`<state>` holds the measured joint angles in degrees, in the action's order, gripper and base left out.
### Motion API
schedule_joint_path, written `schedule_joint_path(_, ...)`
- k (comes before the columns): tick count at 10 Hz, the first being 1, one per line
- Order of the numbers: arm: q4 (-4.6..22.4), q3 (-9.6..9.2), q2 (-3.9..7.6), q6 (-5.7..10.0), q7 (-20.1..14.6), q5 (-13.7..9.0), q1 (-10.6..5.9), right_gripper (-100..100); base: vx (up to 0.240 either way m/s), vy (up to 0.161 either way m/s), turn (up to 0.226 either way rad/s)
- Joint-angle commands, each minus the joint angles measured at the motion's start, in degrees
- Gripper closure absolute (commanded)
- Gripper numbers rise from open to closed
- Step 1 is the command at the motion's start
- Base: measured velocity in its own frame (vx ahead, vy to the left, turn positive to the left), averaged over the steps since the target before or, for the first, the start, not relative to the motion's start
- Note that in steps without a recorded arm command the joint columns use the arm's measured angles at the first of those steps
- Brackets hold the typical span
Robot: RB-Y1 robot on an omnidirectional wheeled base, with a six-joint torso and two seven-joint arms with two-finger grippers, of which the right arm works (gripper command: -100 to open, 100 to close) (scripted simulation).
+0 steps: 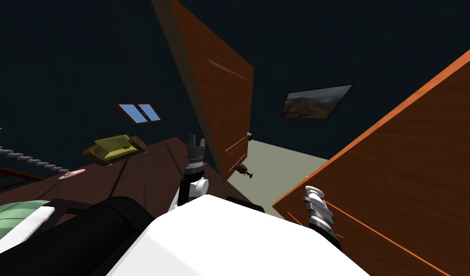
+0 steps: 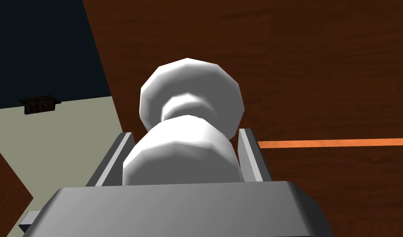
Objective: Push the door open
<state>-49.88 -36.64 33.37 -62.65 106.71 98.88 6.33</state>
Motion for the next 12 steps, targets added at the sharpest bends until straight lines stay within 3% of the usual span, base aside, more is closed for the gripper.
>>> schedule_joint_path(1, 2.04, 1.36, -0.11, -0.66, 0.29, -1.18, -0.76, 100, 0.165, -0.056, 0.039)
schedule_joint_path(12, 10.08, 8.06, -3.06, -0.92, 3.70, -9.22, -4.30, 100, 0.145, -0.047, 0.025)
